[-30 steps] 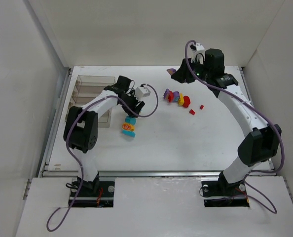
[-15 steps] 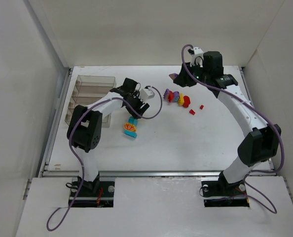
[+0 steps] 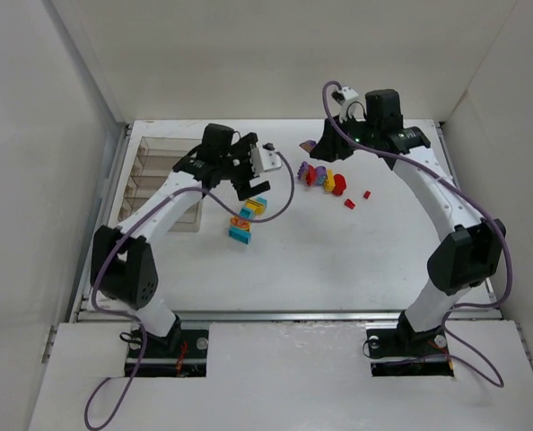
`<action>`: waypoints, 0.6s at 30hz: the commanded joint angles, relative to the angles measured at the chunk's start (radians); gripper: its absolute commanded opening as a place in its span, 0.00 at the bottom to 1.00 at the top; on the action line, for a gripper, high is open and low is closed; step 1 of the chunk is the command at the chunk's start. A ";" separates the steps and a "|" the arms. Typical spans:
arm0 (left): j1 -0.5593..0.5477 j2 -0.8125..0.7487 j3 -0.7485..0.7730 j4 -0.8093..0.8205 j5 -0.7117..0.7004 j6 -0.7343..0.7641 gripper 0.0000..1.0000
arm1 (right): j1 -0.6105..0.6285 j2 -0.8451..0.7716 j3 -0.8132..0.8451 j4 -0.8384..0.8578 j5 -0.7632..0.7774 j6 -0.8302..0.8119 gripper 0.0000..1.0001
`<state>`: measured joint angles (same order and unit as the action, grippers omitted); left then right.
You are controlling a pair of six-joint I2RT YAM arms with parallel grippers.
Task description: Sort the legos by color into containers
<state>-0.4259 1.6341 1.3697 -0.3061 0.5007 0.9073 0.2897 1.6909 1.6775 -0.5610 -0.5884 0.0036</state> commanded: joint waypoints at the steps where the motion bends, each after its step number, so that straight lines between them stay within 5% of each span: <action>1: -0.019 -0.173 -0.053 0.125 0.091 0.325 1.00 | 0.014 0.015 0.068 -0.025 -0.059 -0.017 0.00; 5: -0.045 -0.235 -0.173 0.348 0.079 0.490 1.00 | 0.054 0.006 0.058 -0.014 -0.059 -0.017 0.00; 9: -0.089 -0.226 -0.138 0.236 0.118 0.608 1.00 | 0.098 0.006 0.057 -0.005 -0.042 -0.017 0.00; 18: -0.183 -0.194 -0.167 0.343 -0.042 0.587 1.00 | 0.164 0.006 0.047 0.004 -0.091 -0.004 0.00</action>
<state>-0.6033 1.4570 1.2148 -0.0418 0.5022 1.4696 0.4408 1.7092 1.6962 -0.5770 -0.6418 0.0002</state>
